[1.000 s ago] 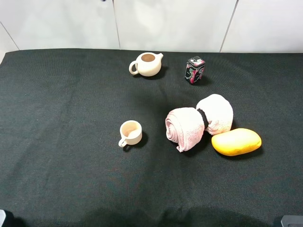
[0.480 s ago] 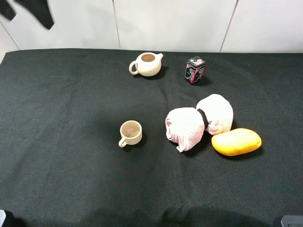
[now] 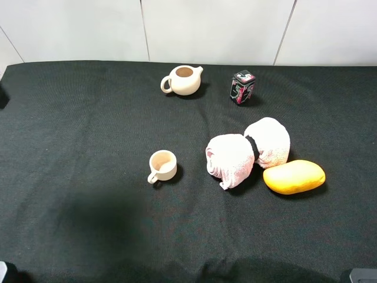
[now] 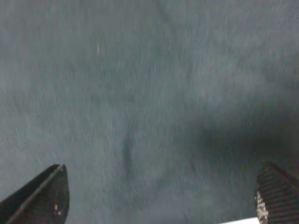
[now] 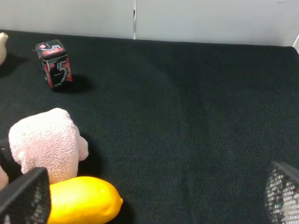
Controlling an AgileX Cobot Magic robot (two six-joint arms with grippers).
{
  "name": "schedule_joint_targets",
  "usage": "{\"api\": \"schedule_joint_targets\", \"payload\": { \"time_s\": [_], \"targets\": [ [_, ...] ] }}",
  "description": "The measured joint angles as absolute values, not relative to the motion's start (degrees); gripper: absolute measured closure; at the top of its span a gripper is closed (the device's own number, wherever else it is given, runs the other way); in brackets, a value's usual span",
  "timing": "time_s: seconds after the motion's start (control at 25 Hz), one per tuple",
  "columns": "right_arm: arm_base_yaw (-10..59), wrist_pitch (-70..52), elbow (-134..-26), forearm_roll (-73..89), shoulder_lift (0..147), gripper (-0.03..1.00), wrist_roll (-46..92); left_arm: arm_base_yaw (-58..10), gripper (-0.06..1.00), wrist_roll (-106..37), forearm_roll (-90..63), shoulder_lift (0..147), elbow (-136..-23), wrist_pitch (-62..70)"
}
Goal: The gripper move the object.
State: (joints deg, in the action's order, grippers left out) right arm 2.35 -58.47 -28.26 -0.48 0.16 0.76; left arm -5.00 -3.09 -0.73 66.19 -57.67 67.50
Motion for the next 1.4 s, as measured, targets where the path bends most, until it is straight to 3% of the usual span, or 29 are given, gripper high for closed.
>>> {"api": "schedule_joint_targets", "payload": {
  "time_s": [0.24, 0.68, 1.4],
  "targets": [
    [2.4, -58.5, -28.3, -0.5, 0.2, 0.27, 0.8, 0.4, 0.12, -2.4, -2.0, 51.8, -45.6, 67.5],
    [2.4, -58.5, -28.3, -0.5, 0.2, 0.27, 0.8, 0.7, 0.12, -0.8, -2.2, 28.3, -32.2, 67.7],
    [2.4, -58.5, -28.3, -0.5, 0.2, 0.27, 0.8, 0.7, 0.12, 1.1, -1.1, 3.9, -31.2, 67.7]
  ]
}}
